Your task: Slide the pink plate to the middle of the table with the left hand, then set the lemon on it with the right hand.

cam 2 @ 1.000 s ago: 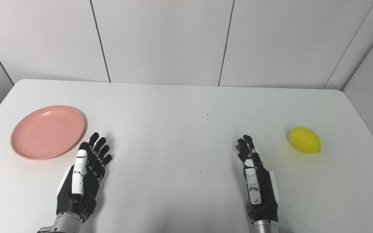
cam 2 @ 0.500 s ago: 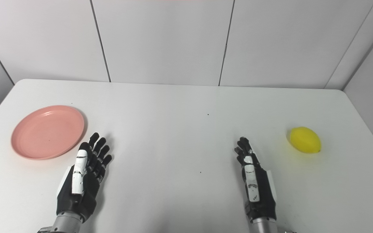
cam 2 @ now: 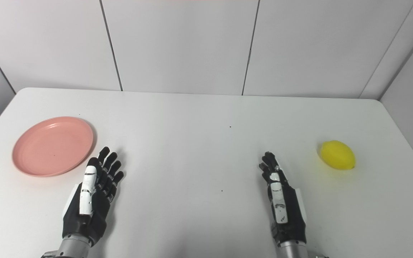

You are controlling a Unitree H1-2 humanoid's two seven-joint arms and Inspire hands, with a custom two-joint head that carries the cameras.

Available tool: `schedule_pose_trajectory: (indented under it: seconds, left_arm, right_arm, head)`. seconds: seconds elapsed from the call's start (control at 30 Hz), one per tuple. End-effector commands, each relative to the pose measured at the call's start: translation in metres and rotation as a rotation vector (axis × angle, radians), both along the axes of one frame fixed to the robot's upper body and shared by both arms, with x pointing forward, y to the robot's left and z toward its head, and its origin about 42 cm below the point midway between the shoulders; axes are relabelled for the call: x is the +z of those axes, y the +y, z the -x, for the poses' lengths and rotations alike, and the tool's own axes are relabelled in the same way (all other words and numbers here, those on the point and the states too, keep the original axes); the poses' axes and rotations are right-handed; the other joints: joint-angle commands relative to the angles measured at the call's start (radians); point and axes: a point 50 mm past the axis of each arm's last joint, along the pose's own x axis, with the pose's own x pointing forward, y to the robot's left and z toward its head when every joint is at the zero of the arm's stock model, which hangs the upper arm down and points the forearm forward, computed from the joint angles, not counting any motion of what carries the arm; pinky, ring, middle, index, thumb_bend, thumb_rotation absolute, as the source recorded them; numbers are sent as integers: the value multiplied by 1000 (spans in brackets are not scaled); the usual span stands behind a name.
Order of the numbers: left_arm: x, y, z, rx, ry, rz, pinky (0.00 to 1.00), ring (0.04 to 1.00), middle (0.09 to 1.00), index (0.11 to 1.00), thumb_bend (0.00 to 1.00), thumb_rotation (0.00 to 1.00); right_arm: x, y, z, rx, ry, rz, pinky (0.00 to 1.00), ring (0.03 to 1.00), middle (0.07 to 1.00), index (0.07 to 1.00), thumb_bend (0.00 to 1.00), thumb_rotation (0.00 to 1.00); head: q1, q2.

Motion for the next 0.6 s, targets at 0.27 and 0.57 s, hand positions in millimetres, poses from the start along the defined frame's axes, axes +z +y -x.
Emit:
schedule_pose_trajectory:
  seconds: [0.27,0.57]
  left_arm:
    - [-21,-17,11,24,13,-10,1000,1000,1000,1000,476,1000]
    - [-42,-31,7,49,-4,-16,1000,1000,1000,1000,445,1000]
  right_arm:
    - [-21,-29,2,11,44,10,986,941,950,935,804,1000]
    - [-38,-48,0,20,57,8,1000,963,968,960,793,1000]
  head:
    - [154,-83]
    - [234,-171]
